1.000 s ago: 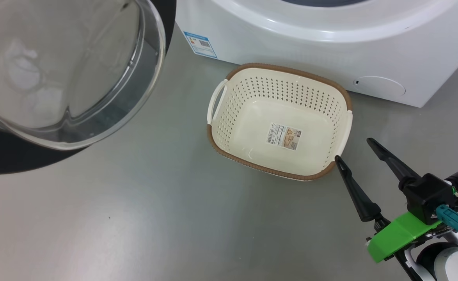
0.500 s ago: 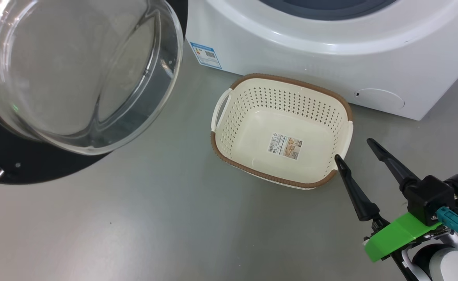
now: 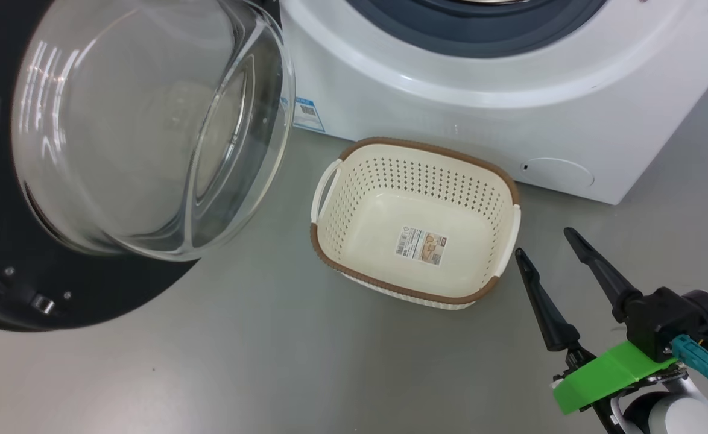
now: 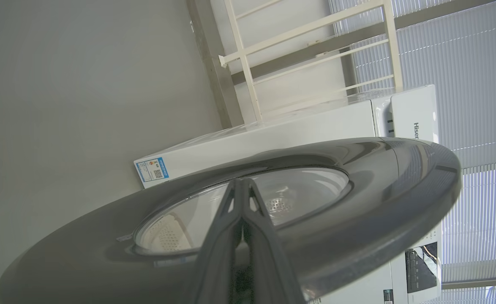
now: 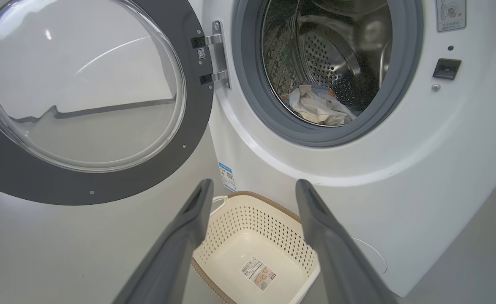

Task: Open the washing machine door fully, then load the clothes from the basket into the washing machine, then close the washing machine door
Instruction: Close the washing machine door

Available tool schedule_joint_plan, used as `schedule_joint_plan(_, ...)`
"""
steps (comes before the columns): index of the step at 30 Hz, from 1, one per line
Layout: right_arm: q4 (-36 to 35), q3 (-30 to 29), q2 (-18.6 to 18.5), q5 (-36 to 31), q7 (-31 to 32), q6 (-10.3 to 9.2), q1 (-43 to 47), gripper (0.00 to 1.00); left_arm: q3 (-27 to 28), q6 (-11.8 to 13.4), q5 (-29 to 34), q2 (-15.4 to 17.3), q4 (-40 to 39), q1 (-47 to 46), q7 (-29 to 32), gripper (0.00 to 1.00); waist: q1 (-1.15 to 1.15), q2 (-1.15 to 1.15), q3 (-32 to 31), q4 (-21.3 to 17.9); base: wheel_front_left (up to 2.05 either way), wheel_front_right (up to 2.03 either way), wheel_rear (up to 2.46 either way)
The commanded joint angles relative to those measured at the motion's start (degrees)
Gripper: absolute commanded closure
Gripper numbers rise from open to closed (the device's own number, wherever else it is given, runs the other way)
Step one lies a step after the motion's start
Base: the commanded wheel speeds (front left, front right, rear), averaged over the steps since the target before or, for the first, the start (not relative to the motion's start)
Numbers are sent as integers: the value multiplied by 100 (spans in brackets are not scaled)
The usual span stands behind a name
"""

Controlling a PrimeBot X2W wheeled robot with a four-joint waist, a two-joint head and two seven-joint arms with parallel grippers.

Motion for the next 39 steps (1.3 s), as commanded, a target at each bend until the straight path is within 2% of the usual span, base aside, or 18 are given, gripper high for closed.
schedule_joint_plan(1, -92, 64, 101, -21, -111, 9, 87, 0, 196, -60, -114, 256, -327, 167, 178, 100, 0, 0, -190, -130, 0, 0, 0)
schedule_joint_plan(8, 65, -58, 282, -3, -313, 9, 324, 0, 214, -25, -169, 234, -896, 712, 430, 100, 0, 0, -570, -304, 0, 0, 0)
schedule_joint_plan(20, 202, -74, 480, 40, -504, 9, 667, 0, 124, 342, -281, 42, -2254, 1600, 721, 100, 0, 0, -1169, -648, 0, 0, 0)
schedule_joint_plan(39, 248, -89, 593, 56, -586, 9, 868, 0, -203, 808, -317, -414, -3218, 1944, 722, 100, 0, 0, -1561, -1584, 0, 0, 0)
